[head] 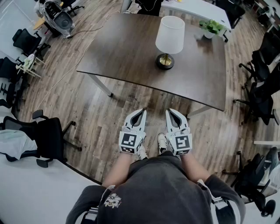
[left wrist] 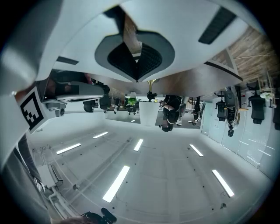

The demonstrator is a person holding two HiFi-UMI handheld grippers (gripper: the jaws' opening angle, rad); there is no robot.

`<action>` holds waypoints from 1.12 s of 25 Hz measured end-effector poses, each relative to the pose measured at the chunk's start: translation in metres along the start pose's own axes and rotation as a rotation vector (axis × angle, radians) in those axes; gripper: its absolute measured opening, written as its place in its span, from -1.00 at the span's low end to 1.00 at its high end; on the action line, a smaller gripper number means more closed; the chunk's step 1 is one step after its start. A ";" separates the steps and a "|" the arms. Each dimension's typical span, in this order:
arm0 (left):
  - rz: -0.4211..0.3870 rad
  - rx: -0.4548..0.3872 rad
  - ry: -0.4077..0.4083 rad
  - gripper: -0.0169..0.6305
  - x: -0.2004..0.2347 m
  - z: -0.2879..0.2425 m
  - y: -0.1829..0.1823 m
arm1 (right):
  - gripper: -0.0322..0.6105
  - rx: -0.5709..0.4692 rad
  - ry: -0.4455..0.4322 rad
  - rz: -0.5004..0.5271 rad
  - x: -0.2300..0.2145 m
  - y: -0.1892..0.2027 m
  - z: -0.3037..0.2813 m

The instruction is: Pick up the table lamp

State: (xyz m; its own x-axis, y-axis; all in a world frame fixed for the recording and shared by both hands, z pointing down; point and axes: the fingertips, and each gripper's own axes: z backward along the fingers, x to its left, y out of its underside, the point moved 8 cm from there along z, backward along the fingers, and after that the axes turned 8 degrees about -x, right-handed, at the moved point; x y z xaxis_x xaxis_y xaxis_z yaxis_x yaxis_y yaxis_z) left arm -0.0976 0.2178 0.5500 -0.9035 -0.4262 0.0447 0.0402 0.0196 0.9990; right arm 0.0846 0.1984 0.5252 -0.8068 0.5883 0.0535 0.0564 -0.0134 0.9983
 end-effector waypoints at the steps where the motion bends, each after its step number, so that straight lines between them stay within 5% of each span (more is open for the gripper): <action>1: -0.002 -0.003 0.005 -0.92 0.000 0.002 -0.002 | -0.82 -0.002 0.005 0.002 0.003 -0.002 0.001; 18: -0.027 -0.038 0.092 -0.92 0.015 0.040 -0.019 | -0.82 -0.089 0.142 0.000 0.046 -0.025 0.025; 28: -0.010 -0.040 0.135 -0.92 0.010 0.048 -0.012 | -0.82 -0.036 0.186 -0.017 0.055 -0.016 0.036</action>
State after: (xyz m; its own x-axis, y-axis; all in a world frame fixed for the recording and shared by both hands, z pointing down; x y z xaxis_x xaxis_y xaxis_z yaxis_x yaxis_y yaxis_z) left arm -0.1277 0.2569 0.5385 -0.8386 -0.5438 0.0317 0.0508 -0.0202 0.9985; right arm 0.0605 0.2601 0.5109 -0.9026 0.4290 0.0360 0.0228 -0.0358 0.9991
